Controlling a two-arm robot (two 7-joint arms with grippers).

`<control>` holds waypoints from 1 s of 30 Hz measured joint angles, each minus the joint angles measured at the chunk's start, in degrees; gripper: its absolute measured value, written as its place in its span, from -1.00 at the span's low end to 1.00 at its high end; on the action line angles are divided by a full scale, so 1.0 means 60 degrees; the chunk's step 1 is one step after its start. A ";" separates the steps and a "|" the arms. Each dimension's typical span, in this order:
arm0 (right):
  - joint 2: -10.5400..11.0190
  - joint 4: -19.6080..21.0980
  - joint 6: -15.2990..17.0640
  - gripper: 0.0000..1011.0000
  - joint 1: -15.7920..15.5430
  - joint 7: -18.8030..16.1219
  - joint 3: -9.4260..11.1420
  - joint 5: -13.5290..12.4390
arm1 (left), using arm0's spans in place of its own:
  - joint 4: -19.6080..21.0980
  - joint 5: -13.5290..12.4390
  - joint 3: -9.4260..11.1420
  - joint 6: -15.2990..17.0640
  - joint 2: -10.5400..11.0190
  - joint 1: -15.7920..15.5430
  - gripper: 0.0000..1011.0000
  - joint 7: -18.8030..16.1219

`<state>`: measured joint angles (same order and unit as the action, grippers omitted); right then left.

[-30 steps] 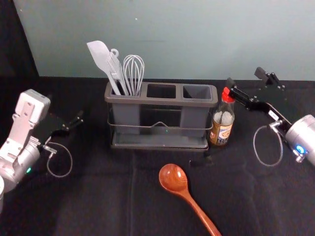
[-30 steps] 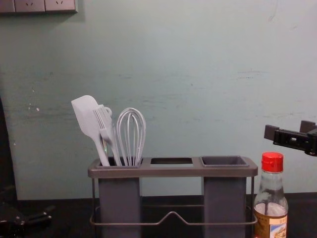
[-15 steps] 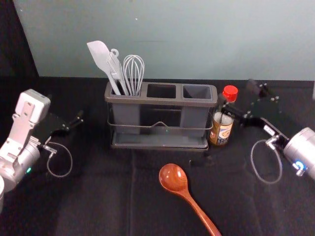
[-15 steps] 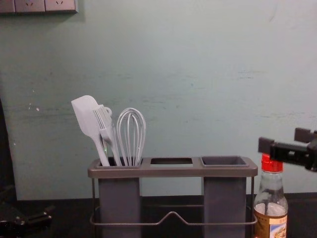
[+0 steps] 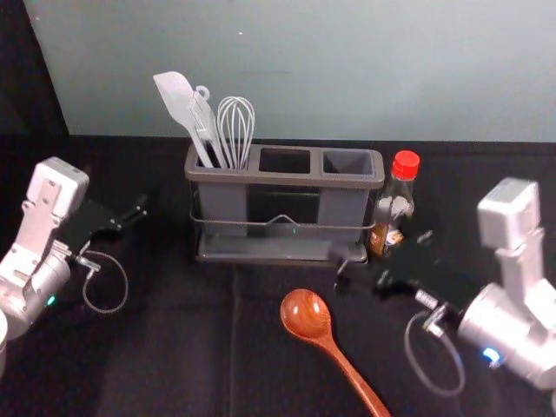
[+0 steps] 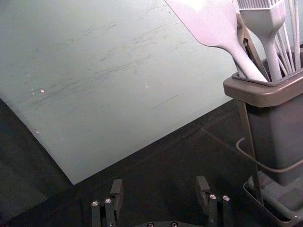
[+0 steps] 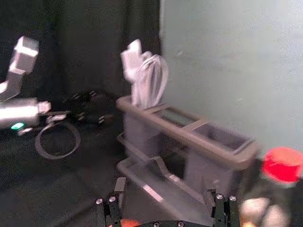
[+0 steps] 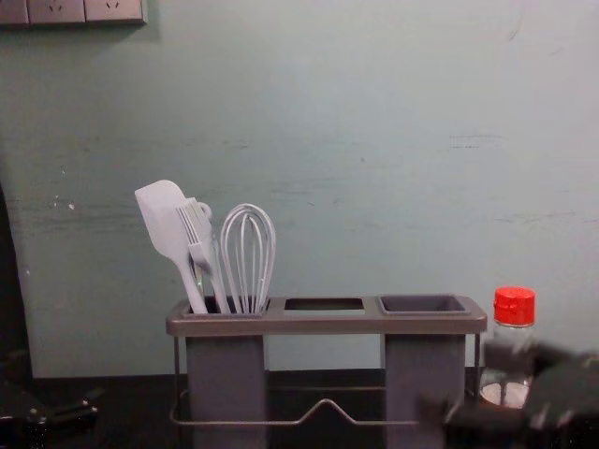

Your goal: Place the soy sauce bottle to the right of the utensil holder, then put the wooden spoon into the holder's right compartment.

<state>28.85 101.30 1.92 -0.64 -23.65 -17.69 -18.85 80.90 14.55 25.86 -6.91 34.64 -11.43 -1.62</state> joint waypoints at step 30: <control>-0.0302 -0.0570 -0.0119 0.98 0.0091 -0.0363 -0.0928 0.0249 | 0.0000 0.0000 0.0000 0.0000 0.0000 0.0000 0.99 0.0000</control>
<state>27.04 97.88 1.21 -0.10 -25.83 -23.26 -17.36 80.90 14.55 25.86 -6.91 34.64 -11.43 -1.62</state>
